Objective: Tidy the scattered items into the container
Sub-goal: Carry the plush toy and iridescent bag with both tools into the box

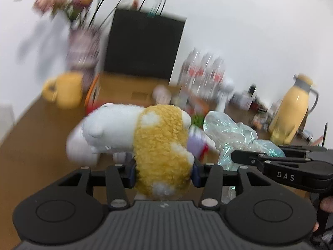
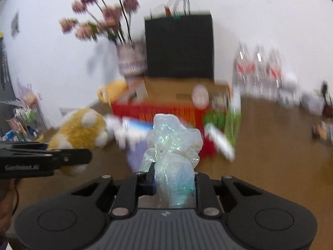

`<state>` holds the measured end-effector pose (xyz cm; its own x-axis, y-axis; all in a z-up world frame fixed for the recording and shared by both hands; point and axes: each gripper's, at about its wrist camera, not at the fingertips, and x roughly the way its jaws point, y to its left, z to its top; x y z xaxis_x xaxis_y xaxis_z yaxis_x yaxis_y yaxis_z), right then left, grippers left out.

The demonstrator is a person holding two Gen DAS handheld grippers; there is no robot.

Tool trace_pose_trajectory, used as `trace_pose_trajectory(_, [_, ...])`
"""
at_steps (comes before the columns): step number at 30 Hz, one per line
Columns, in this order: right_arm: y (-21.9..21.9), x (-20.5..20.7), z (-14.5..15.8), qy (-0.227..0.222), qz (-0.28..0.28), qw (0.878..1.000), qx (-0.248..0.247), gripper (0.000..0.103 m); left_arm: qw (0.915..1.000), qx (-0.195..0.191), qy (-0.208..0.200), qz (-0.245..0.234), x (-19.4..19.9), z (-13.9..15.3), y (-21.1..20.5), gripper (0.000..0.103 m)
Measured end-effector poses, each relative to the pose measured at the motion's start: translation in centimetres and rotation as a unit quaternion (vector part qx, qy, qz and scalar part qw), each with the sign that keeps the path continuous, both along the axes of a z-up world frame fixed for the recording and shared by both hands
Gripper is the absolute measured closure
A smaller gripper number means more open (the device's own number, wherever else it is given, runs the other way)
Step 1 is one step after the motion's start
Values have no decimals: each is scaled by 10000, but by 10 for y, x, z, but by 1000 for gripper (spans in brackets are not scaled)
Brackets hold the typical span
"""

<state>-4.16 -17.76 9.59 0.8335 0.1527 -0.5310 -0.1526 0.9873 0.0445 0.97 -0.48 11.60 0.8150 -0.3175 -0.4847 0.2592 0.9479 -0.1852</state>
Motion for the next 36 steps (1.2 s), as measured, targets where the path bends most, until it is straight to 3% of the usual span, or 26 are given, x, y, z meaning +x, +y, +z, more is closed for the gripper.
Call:
trace_pose_trajectory(2, [-1,24,28,-219,93,9997,-62,85,9994,139,-314,-81,32,29,-1,55])
trace_pose_trajectory(4, [-3,56,58,-379,182,9991,-98,84,9992,231,-280,-151,76,46,-4,55])
trace_pose_trajectory(8, [-9,159,92,-5,-18,10000,-97,83,9985,480,165,-204,172,51,-14,55])
trace_pose_trajectory(12, [-11,260,79,793,-170,9963,-266,83,9925,829,893,123,269,24,-20,55])
trace_pose_trajectory(17, [-8,347,42,1754,-105,9844,-26,83,9790,680,1895,307,339,-15,-9,55])
trace_pose_trajectory(22, [-2,399,9,2312,93,9722,354,82,9716,718,2221,377,372,-28,0,55])
trace_pose_trajectory(30, [5,434,-3,2775,-241,9599,324,77,9590,987,2617,457,392,-36,0,51])
trace_pose_trajectory(36, [-9,434,9,2943,-610,9528,438,48,9606,1008,2487,720,388,-15,5,25])
